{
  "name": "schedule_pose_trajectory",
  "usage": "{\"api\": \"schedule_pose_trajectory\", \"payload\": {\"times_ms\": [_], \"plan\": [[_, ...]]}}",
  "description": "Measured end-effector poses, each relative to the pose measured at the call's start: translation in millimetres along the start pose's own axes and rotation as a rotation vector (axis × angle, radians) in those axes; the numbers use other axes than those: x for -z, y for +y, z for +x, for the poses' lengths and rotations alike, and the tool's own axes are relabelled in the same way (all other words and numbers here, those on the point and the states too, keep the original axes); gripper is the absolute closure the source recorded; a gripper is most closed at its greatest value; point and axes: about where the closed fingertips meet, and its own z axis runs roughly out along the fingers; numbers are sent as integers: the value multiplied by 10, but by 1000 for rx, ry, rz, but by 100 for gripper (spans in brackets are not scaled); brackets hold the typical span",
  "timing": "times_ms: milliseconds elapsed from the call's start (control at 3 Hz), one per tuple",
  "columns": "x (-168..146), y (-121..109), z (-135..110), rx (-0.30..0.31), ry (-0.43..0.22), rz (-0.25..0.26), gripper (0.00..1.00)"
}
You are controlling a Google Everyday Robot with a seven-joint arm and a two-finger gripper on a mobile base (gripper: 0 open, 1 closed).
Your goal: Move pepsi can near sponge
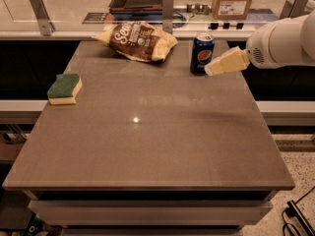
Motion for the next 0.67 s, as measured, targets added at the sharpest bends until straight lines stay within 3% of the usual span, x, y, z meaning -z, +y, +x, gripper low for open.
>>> {"api": "schedule_pose_trajectory", "payload": {"times_ms": [667], "plan": [[-378, -14, -57, -61, -90, -23, 0]]}}
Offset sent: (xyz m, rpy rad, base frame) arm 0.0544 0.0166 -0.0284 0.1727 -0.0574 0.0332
